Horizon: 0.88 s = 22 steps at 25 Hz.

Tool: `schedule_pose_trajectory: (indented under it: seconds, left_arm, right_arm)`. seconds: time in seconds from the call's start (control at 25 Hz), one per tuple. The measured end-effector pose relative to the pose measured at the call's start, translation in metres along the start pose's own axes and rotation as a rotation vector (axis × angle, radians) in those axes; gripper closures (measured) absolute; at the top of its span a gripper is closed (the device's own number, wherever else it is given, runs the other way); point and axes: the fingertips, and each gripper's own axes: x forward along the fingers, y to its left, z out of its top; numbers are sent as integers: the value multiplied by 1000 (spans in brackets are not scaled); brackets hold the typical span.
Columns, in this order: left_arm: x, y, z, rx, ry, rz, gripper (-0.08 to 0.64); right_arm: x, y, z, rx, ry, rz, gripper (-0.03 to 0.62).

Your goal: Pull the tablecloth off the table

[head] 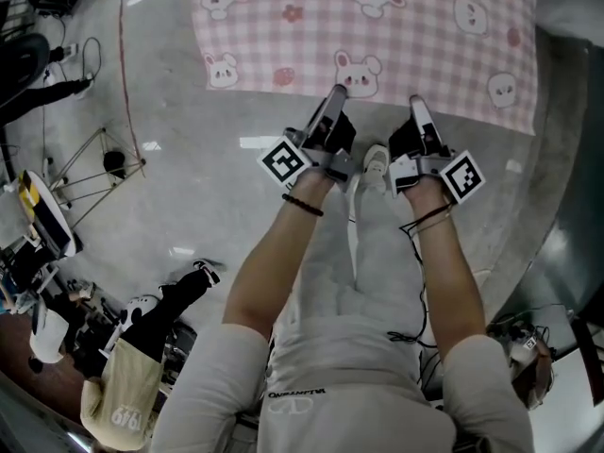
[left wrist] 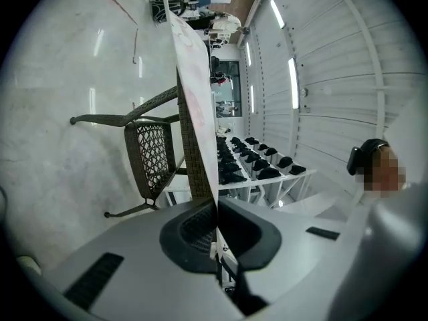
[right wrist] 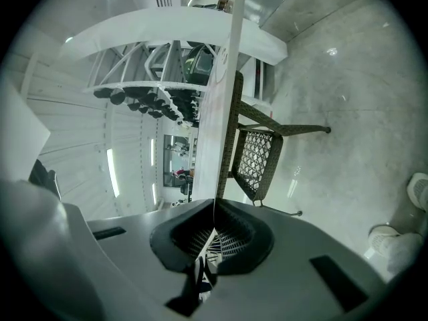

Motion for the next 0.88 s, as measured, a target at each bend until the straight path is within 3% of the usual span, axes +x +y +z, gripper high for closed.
schedule_pose_trajectory:
  seconds: [0.52, 0.88]
  left_arm:
    - [0, 3, -1, -11, -1, 9, 557]
    - [-2, 3, -3, -26, -5, 65, 557]
  right_arm:
    - [1, -3, 1, -7, 11, -43, 581]
    - [2, -2, 1, 23, 34, -81, 581]
